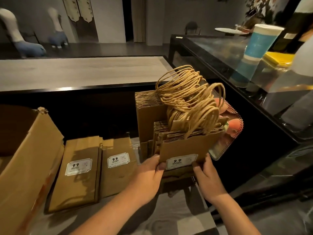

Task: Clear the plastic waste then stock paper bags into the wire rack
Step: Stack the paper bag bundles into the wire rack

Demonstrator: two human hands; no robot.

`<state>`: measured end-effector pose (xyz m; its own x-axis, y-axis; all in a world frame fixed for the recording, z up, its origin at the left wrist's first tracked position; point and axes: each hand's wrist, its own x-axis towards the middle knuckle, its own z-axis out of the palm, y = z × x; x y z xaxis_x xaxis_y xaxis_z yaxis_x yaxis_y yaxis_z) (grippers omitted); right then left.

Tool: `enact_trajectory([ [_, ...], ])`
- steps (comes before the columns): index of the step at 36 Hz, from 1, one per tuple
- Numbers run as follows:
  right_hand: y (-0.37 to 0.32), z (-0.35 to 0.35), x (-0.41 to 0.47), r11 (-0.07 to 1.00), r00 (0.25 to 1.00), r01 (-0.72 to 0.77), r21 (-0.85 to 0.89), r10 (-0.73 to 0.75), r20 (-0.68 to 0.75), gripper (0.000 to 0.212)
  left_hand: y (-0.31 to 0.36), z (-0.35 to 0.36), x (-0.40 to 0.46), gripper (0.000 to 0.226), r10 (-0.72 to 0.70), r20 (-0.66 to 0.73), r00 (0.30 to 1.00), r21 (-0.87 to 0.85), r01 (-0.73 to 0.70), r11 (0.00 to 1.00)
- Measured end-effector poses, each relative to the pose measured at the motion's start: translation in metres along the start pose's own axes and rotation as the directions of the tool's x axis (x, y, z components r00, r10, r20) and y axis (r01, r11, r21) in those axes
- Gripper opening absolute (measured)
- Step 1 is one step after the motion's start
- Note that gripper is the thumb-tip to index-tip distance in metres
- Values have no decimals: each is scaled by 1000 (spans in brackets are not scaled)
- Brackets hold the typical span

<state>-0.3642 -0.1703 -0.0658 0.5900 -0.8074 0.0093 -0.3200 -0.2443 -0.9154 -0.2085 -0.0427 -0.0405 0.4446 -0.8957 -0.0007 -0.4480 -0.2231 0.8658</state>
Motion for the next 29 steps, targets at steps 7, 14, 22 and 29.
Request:
enact_trajectory([
  [7,13,-1,9,996,987,-90,-16,92,134,25,-14,3,4,27,-263,245,933,41,261,964],
  [14,6,-2,4,991,996,-74,112,69,51,32,-17,9,4,16,-164,175,971,44,158,986],
  [22,1,0,5,977,998,-4,213,19,-67,31,-11,5,9,32,0,114,994,108,-12,994],
  [29,8,4,12,994,999,-34,100,33,8,37,-22,10,14,33,-173,245,954,-43,189,981],
])
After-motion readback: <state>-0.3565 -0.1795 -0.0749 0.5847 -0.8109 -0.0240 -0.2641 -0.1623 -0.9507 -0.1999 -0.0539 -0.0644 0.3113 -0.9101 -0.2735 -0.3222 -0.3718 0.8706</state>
